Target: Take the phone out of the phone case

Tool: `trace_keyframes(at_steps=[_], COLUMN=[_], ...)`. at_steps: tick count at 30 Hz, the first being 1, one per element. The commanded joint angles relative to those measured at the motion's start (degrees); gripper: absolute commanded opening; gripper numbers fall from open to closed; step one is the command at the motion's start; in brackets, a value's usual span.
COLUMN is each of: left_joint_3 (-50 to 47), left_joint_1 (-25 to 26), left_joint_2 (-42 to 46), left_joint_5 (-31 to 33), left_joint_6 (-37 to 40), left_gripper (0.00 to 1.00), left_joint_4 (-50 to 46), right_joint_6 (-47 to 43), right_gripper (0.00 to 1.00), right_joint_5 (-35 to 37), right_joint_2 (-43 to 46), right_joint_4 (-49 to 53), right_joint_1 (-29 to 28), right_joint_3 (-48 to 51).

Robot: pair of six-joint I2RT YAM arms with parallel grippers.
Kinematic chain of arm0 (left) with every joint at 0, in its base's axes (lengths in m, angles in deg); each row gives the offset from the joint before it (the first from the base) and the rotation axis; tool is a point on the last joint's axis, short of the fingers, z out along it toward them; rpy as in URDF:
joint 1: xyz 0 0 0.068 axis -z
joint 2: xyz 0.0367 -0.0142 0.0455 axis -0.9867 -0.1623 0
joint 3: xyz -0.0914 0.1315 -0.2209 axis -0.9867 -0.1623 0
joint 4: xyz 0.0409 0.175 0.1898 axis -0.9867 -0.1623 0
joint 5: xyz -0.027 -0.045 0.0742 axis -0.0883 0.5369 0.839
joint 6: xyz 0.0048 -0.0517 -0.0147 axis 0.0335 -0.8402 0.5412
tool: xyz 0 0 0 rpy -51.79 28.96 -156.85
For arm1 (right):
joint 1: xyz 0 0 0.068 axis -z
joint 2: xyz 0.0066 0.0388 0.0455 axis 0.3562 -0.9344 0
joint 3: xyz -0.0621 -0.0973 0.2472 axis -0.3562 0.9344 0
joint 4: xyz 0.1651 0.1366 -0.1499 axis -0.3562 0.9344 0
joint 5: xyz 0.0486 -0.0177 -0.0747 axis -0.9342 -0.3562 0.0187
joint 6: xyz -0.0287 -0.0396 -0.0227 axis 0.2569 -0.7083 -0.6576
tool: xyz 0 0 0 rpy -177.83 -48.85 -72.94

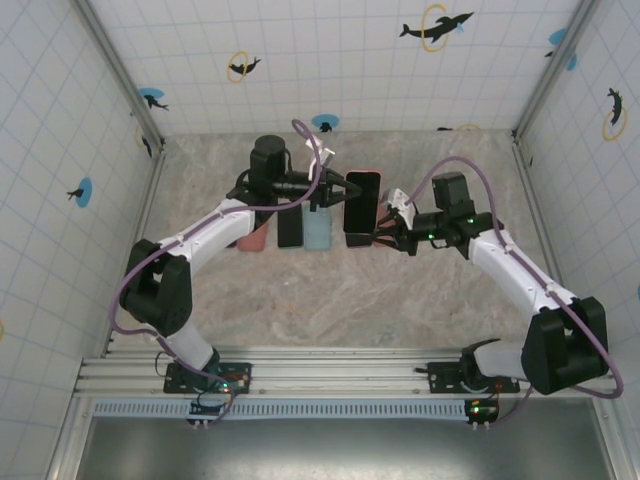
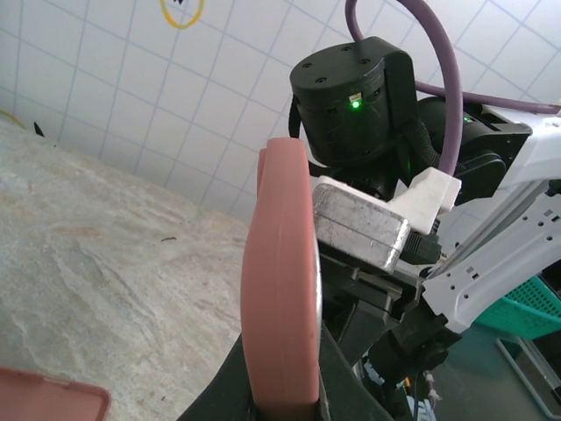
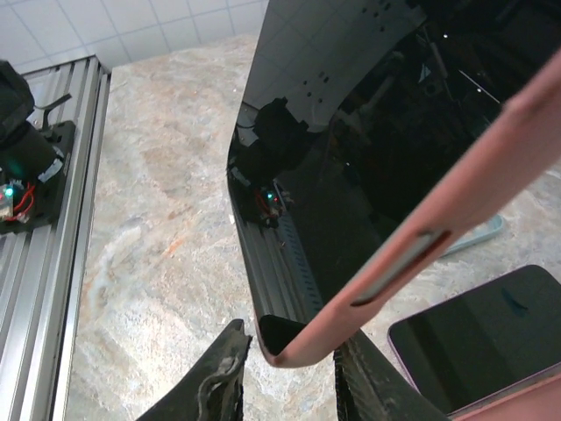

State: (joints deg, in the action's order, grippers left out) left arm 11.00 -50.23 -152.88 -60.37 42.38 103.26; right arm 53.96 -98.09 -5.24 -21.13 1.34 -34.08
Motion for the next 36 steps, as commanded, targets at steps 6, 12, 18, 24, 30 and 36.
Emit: trace_keyframes(at_steps=[6,12,18,24,30,36], left_joint_3=[2.54,2.37,2.29,1.91,1.06,0.87], left_joint_1=[-0.63,-0.59,-0.65,-0.68,-0.49,0.47], left_joint_2=[2.49,1.88,1.79,1.04,1.74,1.61], left_joint_5=[-3.30,-4.00,-4.45,-8.05,-10.11,-12.06], left_joint_6=[-1.41,-3.41,-4.69,-11.86,-12.96,-15.07], left_gripper=[0.00,0.00,0.00,0.00,0.00,0.00], left_joint_4=[3.49,5.59,6.68,12.30,11.60,12.10], right_joint_6=[-1.99,0.89,-0.55,-0.26,0.43,3.37], right_gripper=[0.26,0.22,0.16,0.15,0.15,0.15], right_joint_5=[-1.13,-3.08,-0.99,2.59,4.25,8.45], right_joint_2=[-1.72,-2.62,-2.83,-1.45,-1.15,-0.06], right_joint_4=[0.33,-1.80,-0.65,-5.00,-9.36,-19.09], right_joint_1=[-0.81,-0.80,-0.98,-1.72,-2.13,-3.50], right_joint_3=[-3.89,-4.25,-4.64,-5.31,-5.25,-3.48])
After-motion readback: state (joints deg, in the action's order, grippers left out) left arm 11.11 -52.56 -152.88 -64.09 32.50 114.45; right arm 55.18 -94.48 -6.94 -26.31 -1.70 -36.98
